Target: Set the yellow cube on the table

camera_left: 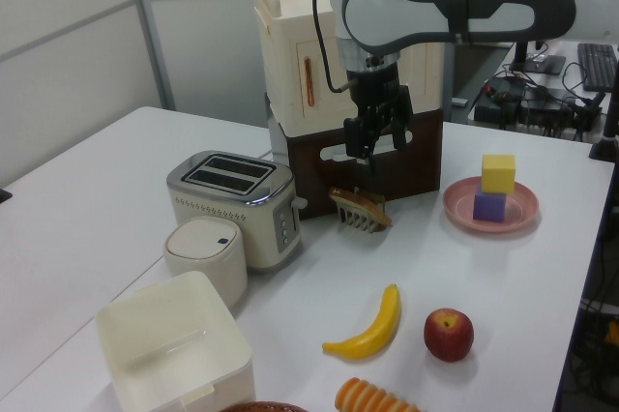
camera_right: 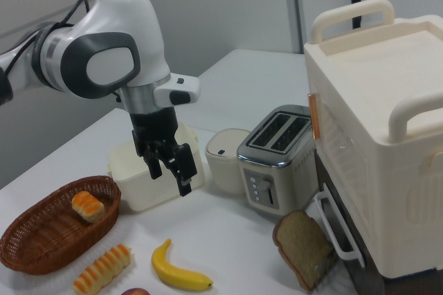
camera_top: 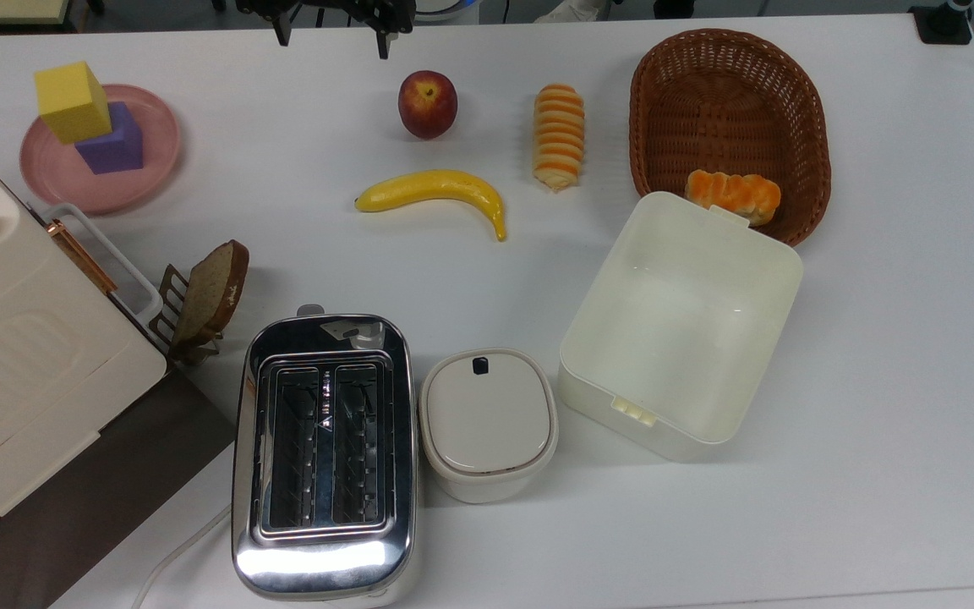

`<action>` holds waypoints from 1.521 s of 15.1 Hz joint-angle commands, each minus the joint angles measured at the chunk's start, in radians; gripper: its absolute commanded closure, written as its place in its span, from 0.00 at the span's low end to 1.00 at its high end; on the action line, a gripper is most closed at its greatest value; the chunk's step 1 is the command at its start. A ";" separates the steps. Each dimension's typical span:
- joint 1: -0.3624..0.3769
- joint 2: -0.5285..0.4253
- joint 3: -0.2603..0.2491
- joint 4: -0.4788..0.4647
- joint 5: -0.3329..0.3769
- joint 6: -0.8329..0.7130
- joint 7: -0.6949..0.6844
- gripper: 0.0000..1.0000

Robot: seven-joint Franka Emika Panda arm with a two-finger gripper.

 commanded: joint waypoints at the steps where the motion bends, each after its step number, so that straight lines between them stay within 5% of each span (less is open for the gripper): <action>1: 0.014 -0.009 -0.012 -0.016 -0.014 0.025 0.022 0.00; 23: 0.045 0.013 -0.004 -0.045 -0.029 0.022 -0.064 0.00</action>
